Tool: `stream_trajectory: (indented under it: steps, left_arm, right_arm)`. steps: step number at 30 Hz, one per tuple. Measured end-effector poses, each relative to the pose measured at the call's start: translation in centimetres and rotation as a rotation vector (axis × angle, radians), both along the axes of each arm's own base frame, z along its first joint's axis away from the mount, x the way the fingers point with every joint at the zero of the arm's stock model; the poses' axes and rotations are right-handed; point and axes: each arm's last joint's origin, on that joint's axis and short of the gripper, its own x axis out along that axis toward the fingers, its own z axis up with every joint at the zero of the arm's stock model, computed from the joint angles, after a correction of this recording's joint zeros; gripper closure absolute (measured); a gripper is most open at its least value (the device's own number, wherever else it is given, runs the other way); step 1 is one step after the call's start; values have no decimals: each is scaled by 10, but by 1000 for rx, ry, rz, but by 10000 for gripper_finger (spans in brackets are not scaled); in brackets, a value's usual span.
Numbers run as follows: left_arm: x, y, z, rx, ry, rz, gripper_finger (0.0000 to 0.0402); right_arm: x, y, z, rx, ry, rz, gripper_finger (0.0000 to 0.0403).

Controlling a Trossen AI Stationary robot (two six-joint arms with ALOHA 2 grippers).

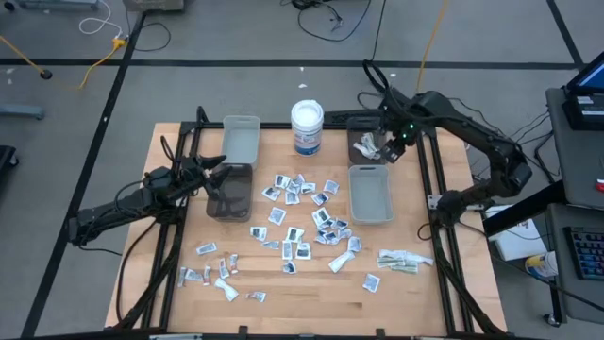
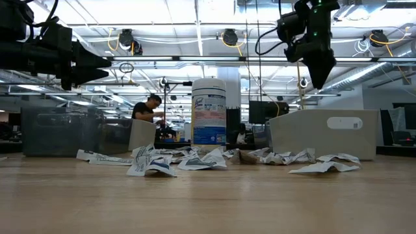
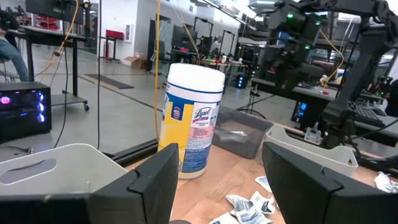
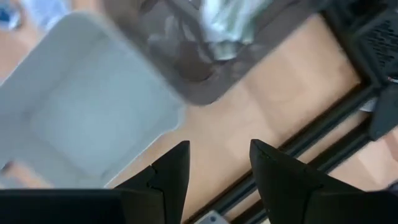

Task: Pick & Place First Aid Supplies
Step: Put the green bandage into the right black bin

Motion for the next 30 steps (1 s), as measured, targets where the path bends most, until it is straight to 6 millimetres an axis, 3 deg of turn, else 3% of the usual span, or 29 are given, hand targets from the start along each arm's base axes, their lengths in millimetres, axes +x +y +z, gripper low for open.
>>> stream_trajectory:
  steps: [10,22,30]
  left_arm:
    - [0,0,0,0,0,0,165]
    - [0,0,0,0,0,-1,165]
    - [0,0,0,0,0,-1,165]
  right_arm:
    - [11,72,2,30,12,123,242]
    - [-23,160,-36,105,41,104,244]
    - [-31,208,-53,227,-22,143,247]
